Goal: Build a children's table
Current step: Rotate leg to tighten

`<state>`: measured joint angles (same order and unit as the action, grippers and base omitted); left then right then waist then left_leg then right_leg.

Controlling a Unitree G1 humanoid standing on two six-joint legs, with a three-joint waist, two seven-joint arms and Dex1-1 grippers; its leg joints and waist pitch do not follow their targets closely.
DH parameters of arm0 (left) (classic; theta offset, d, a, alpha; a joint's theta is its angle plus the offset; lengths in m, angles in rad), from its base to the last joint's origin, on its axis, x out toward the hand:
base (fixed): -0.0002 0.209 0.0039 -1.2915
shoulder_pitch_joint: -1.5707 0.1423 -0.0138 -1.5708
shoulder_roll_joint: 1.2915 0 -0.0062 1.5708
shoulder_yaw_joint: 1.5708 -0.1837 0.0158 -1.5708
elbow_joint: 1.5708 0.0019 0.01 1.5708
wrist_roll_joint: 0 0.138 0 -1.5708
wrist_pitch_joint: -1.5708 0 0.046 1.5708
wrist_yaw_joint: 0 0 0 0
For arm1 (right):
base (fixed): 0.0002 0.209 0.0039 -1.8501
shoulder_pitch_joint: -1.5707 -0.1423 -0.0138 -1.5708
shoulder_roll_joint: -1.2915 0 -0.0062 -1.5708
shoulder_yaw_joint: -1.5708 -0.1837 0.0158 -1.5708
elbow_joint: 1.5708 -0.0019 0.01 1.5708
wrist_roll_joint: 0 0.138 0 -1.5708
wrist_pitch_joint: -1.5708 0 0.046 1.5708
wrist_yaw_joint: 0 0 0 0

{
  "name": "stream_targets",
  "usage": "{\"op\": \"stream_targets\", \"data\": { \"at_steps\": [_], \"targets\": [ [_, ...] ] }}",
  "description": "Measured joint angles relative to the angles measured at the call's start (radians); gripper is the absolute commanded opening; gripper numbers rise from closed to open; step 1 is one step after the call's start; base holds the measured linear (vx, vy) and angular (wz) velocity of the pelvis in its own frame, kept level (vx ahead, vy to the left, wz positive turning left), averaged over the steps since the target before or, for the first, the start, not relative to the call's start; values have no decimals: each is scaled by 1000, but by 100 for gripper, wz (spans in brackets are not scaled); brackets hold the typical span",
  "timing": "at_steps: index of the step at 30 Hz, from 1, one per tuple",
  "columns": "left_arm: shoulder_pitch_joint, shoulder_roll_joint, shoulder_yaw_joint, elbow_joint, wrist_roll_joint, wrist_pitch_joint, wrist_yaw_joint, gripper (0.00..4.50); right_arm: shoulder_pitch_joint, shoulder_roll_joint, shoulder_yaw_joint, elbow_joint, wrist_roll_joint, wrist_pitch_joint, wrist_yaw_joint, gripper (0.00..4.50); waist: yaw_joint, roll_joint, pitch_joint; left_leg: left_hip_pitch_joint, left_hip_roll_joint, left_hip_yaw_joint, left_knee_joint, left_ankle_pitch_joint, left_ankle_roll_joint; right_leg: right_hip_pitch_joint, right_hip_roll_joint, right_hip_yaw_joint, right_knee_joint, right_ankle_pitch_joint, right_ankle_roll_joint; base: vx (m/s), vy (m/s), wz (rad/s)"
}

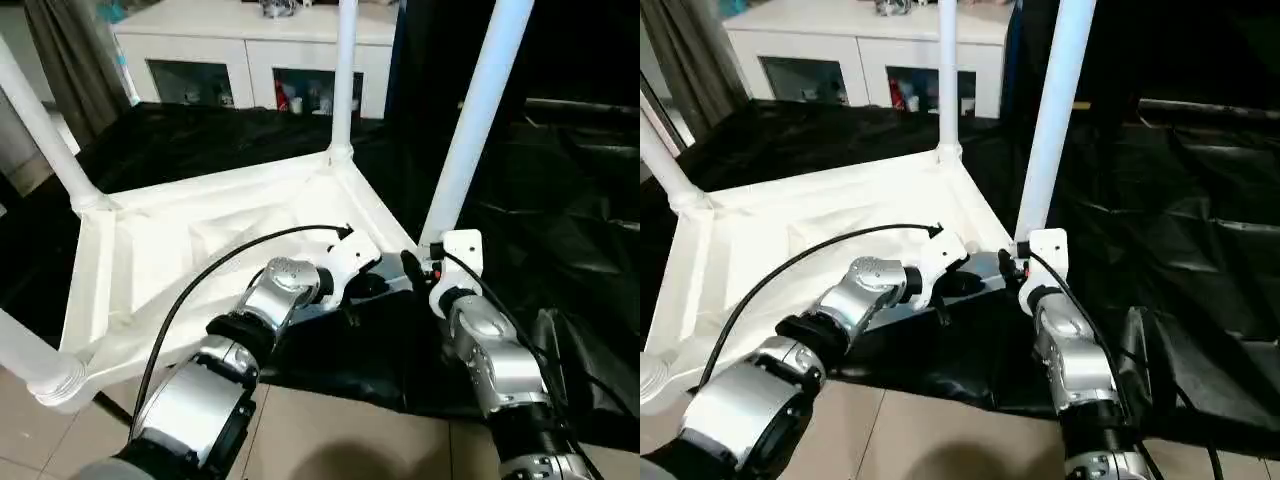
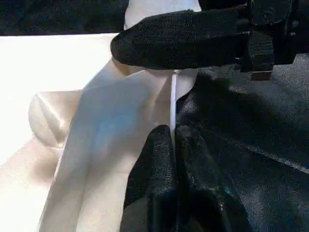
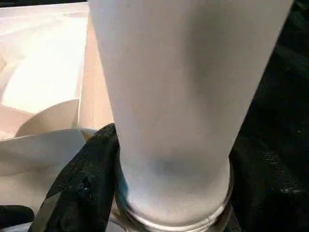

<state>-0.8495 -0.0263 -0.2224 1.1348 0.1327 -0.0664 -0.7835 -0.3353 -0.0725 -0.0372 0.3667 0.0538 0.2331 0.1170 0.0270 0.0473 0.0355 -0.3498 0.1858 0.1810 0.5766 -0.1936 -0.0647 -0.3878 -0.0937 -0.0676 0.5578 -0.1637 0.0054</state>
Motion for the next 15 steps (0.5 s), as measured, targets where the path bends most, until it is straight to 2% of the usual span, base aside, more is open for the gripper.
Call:
{"op": "stream_targets", "data": {
  "at_steps": [1, 5, 11, 15],
  "targets": [
    [0, 2, -1, 0, 1, -6, -3, 0, 2, -7, 0, 0, 2, -6, 18, 327, 0, 0, 0, 0, 0, 0, 0, 0, 0, 0, 0, 0, 0, 0, 0, 0, 0, 0],
    [0, 20, -2, 2, 0, -27, -17, 0, 23, -55, 11, -16, 18, -19, 150, 363, 0, 1, 0, 0, 1, 0, -2, 0, 0, -1, 0, -1, 1, 1, 0, 0, 0, 0],
    [9, 81, 1, 0, -9, -82, -148, 0, 70, -217, 90, -125, 42, 31, 400, 399, 3, 2, 1, -3, 2, 0, -6, 0, 0, -1, 1, -1, 3, 8, -1, 0, 0, 0],
    [39, 140, 2, -35, -31, -109, -308, 0, 112, -298, 111, -216, 109, 84, 564, 399, 8, 7, -2, -3, 3, 0, -10, 1, 2, -2, 2, -2, 4, 6, -2, 0, 0, 0]
  ]
}}
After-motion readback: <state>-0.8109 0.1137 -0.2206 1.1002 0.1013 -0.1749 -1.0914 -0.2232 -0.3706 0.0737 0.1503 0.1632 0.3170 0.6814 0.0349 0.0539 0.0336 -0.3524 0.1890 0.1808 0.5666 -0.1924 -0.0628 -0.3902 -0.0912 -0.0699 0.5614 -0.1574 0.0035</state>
